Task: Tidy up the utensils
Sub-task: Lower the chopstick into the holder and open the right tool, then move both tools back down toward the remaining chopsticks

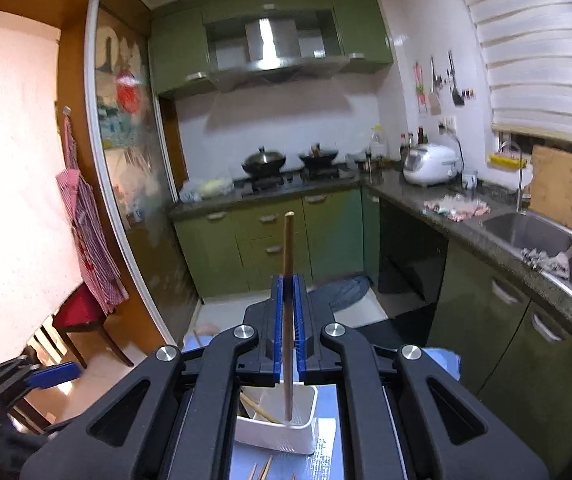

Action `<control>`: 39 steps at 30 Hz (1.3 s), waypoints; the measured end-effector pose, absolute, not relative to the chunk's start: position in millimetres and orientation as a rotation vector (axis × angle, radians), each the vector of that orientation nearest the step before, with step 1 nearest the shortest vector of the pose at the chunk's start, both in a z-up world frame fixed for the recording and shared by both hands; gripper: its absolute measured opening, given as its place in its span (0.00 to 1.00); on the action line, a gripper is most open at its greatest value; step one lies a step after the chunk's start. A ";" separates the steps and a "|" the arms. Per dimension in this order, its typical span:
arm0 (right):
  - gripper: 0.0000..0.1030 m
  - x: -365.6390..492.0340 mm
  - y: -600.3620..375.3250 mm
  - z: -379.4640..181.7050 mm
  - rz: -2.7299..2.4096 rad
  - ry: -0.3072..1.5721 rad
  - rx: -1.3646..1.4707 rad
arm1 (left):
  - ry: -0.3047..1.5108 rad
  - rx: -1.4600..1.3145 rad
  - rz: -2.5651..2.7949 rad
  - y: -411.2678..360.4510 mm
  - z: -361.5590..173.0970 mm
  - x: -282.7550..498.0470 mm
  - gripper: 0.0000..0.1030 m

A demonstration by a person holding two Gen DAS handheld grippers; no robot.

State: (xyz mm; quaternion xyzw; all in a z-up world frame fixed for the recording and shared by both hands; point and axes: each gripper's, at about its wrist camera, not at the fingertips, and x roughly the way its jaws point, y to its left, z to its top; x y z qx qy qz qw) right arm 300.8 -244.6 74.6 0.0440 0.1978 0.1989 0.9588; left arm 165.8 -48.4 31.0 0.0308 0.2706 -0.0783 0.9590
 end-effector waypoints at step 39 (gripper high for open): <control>0.32 185.7 -300.0 -147.9 0.277 0.722 0.036 | 1.027 -0.048 -0.088 -84.9 -180.1 211.3 0.40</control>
